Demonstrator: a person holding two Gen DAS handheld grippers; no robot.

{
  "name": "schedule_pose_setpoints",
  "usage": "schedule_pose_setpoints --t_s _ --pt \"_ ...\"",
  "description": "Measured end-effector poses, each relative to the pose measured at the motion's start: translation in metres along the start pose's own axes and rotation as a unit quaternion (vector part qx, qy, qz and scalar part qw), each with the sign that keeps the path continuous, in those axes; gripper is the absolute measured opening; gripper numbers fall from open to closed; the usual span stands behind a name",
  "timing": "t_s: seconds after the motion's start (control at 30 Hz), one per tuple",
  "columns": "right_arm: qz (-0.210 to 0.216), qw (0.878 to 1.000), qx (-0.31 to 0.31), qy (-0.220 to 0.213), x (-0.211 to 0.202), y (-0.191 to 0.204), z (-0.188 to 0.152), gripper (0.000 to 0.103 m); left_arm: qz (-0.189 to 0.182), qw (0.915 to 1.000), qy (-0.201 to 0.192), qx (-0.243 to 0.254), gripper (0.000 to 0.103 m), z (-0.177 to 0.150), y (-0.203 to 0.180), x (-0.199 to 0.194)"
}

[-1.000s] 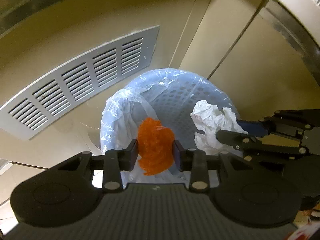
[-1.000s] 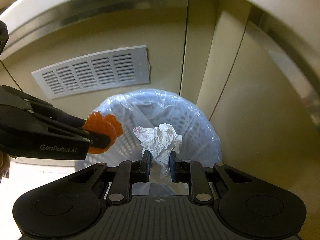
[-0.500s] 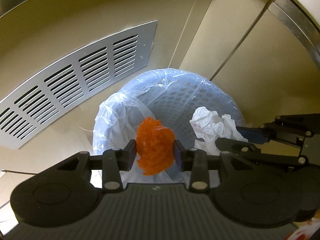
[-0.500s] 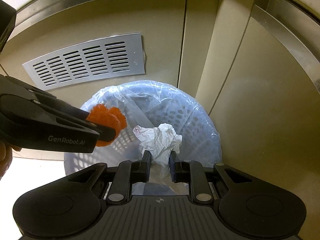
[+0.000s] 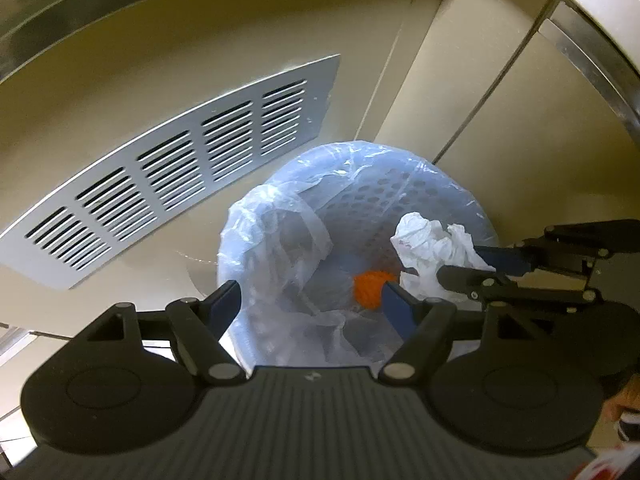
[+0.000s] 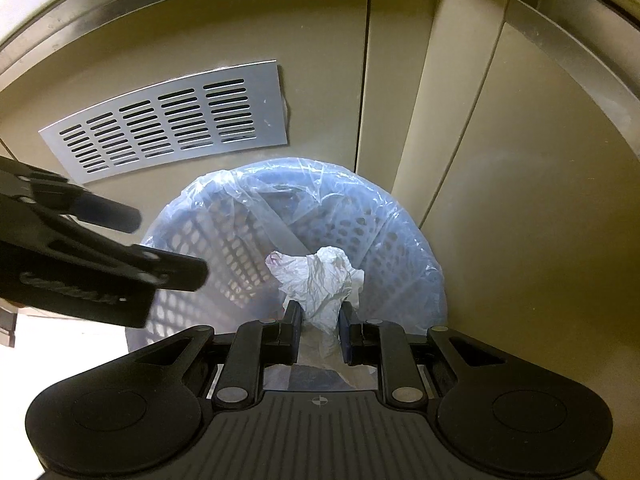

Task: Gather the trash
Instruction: 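Open the left tool to drop the mesh bag while the right tool releases the tissue, then raise both tools back toward the counter items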

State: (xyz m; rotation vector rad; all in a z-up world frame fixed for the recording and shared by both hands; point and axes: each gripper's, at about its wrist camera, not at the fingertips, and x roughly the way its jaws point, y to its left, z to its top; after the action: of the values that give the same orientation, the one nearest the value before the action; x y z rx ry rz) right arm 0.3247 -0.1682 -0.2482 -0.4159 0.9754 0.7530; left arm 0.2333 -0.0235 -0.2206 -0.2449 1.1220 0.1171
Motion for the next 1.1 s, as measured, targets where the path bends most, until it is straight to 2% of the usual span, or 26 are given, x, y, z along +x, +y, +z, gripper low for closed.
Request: schedule_pose_setpoints --t_s 0.47,0.5,0.57,0.6,0.87,1.1 --pt "0.015 1.000 0.009 0.015 0.014 0.001 0.004 0.021 0.051 0.9986 0.003 -0.011 0.075 -0.017 0.015 -0.007" --pt "0.017 1.000 0.010 0.017 0.015 0.001 0.004 0.025 0.054 0.9985 0.003 -0.010 0.075 -0.018 0.015 -0.007" --pt "0.019 1.000 0.013 0.016 0.017 0.000 0.003 0.052 0.060 0.9981 0.003 -0.008 0.075 -0.020 0.016 -0.007" --pt "0.020 1.000 0.017 0.013 0.016 0.000 0.003 0.055 0.063 0.9980 0.002 -0.008 0.075 -0.021 0.017 -0.008" --pt "0.020 1.000 0.019 0.014 0.013 0.002 0.003 0.055 0.067 0.9977 0.002 -0.011 0.075 -0.025 0.019 -0.012" --pt "0.024 1.000 0.010 0.006 -0.005 0.006 0.009 0.055 0.061 0.9979 -0.002 -0.023 0.075 -0.025 0.019 -0.031"
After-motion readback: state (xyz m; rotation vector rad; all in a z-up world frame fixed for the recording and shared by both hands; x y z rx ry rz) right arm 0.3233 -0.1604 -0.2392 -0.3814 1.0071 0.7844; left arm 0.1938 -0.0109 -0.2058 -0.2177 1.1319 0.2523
